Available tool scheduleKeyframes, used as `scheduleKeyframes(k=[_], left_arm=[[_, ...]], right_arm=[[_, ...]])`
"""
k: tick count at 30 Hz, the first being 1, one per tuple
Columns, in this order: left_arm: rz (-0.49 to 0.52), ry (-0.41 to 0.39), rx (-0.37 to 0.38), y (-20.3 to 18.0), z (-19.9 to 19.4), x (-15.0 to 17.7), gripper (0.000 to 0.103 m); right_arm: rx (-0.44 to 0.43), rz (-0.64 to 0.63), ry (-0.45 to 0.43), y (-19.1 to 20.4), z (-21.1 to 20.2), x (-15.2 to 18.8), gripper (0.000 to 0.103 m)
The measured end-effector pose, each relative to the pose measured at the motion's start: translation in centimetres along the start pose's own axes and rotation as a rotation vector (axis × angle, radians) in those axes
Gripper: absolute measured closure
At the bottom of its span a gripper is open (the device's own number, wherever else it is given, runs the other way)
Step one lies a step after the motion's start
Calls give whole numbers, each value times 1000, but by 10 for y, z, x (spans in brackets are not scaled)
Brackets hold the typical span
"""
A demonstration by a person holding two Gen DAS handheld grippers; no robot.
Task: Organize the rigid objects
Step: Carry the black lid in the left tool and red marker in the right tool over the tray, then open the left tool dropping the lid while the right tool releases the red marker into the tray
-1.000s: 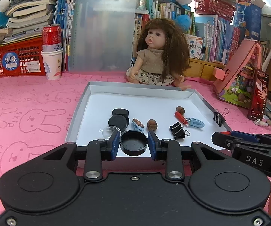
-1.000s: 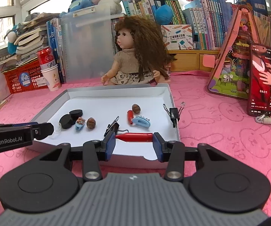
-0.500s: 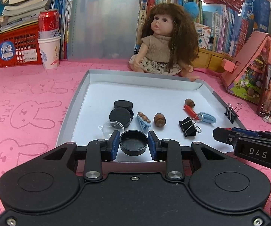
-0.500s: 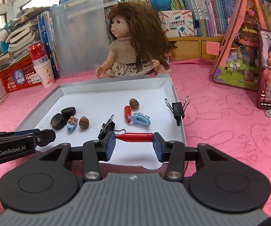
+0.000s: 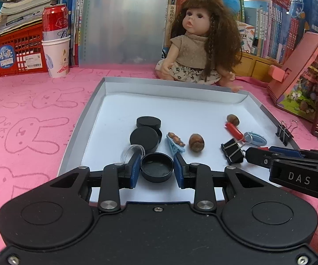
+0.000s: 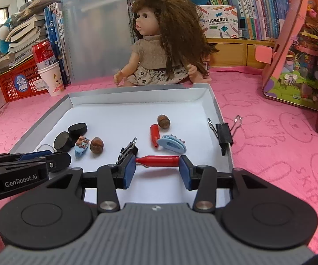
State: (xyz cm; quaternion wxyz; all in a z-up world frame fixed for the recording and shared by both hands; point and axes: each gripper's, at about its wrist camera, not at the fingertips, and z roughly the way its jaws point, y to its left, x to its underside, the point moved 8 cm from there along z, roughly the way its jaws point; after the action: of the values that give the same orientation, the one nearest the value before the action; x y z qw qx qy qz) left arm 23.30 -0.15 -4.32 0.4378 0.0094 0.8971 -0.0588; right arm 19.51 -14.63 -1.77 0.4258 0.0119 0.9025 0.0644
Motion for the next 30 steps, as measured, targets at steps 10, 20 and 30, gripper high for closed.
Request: scheduleKeyframes(k=[10,20,30], left_arm=[[2,-8,-25,4,18,-13,72],[10,-17,-45,6,31,-21,72],[27,-28,-55,5,32,-21,72]], right_arm=[[5,-7,9,3,18,-10,54],[11,-20,3,7,31,-18,54],[12,-22,-2,8,32,-18,53]])
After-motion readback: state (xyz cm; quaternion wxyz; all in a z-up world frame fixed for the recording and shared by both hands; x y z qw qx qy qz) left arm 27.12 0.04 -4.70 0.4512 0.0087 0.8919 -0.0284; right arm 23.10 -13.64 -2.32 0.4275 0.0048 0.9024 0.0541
